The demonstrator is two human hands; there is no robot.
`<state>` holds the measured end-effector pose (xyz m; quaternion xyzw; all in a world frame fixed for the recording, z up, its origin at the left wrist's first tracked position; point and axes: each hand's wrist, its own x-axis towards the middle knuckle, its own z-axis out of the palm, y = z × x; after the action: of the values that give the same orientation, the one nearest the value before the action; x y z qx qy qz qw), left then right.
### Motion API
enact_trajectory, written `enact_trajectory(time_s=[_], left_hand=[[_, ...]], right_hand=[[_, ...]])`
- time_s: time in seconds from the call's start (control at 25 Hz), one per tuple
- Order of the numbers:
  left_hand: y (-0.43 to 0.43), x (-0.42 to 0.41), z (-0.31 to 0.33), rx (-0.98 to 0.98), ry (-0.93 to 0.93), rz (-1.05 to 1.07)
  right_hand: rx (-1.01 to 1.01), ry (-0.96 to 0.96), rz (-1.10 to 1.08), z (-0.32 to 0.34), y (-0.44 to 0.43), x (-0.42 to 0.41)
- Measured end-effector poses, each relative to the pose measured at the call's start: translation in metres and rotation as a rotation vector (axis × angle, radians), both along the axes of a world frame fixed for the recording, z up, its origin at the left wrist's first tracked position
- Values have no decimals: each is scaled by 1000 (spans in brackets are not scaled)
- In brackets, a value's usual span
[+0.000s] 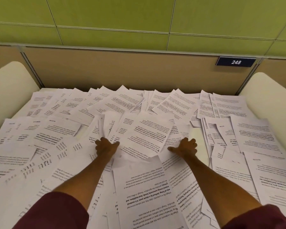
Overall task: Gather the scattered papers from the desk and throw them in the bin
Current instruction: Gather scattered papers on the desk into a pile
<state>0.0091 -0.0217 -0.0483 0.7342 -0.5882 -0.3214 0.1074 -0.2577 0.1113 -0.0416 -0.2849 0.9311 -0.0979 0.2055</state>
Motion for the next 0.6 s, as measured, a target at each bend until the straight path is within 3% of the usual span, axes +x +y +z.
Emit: enact_trajectory(time_s=[0.08, 0.4, 0.6], left_hand=[[-6, 5, 0, 17, 154, 61], [-5, 5, 0, 82, 305, -14], [-7, 14, -7, 152, 445, -62]], right_hand=[[-30, -41, -15, 2, -1, -3], [-85, -97, 14, 2, -6, 0], [-164, -247, -72, -1, -9, -6]])
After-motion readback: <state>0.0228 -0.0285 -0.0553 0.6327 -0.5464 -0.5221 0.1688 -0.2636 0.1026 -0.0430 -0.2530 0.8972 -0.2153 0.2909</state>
